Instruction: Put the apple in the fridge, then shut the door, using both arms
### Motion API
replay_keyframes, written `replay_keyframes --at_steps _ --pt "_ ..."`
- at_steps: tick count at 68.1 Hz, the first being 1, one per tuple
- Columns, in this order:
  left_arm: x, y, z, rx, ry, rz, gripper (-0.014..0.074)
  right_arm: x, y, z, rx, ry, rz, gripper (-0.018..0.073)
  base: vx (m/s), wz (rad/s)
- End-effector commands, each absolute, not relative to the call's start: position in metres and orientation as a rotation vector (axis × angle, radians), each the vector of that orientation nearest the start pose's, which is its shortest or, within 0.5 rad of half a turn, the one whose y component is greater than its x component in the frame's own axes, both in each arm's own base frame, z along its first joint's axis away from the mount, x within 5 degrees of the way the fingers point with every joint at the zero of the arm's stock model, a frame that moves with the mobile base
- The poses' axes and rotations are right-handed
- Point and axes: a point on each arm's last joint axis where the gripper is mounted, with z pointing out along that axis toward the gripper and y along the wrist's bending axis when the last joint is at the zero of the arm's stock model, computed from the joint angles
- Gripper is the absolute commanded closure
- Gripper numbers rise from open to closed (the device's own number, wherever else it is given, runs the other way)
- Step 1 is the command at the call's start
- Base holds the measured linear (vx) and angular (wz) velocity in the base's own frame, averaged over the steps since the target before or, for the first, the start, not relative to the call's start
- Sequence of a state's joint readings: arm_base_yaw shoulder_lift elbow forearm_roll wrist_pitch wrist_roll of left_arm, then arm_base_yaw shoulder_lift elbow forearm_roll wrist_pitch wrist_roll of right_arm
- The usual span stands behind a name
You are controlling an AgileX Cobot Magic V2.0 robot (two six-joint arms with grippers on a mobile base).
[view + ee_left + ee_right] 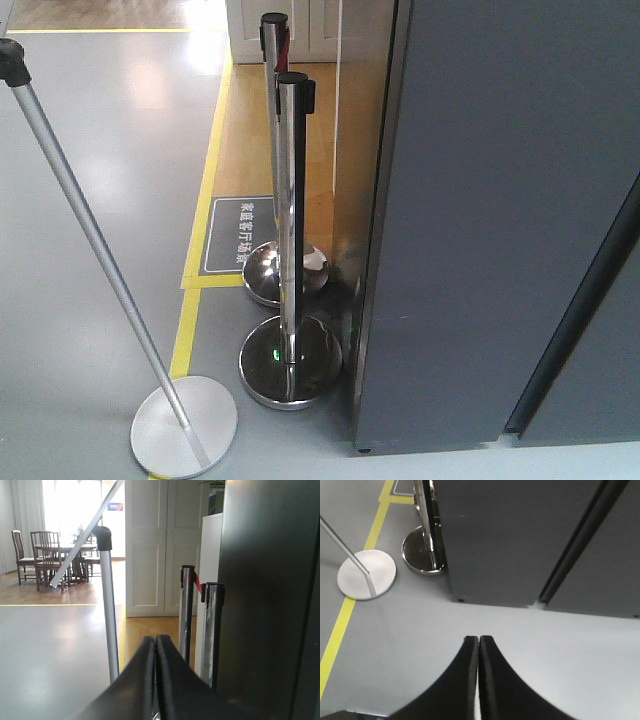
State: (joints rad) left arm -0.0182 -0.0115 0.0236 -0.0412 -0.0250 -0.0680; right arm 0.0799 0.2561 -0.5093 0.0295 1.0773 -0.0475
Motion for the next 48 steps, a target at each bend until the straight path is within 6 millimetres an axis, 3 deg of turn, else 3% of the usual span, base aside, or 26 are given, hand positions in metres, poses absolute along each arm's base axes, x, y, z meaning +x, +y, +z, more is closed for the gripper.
replay_keyframes --at_steps 1,7,17,22,27,37,48 --pt "0.053 -0.001 0.221 -0.075 1.369 -0.114 0.0603 0.034 0.004 0.288 -0.141 2.198 0.041 0.0562 0.0 0.0" --pt "0.053 -0.001 0.221 -0.075 1.369 -0.114 0.0603 0.028 0.004 0.292 -0.138 2.133 0.041 0.0562 0.0 0.0" --pt "0.053 -0.001 0.221 -0.075 1.369 -0.114 0.0603 0.027 0.008 0.32 -0.092 1.762 0.132 0.0562 0.0 0.0" --pt "0.053 -0.001 0.221 -0.075 1.369 -0.114 0.0603 0.03 0.008 0.325 -0.07 1.638 0.146 0.0562 0.0 0.0" --pt "0.053 -0.001 0.221 -0.075 1.369 -0.114 0.0603 0.038 0.006 0.315 -0.079 1.59 0.092 0.0562 0.0 0.0" --pt "0.053 -0.001 0.221 -0.075 1.369 -0.114 0.0603 0.055 0.004 0.274 -0.12 1.587 -0.001 0.0562 0.0 0.0" --pt "0.053 -0.001 0.221 -0.075 1.369 -0.114 0.0603 0.059 0.005 0.24 -0.115 1.517 0.005 0.0562 0.0 0.0"
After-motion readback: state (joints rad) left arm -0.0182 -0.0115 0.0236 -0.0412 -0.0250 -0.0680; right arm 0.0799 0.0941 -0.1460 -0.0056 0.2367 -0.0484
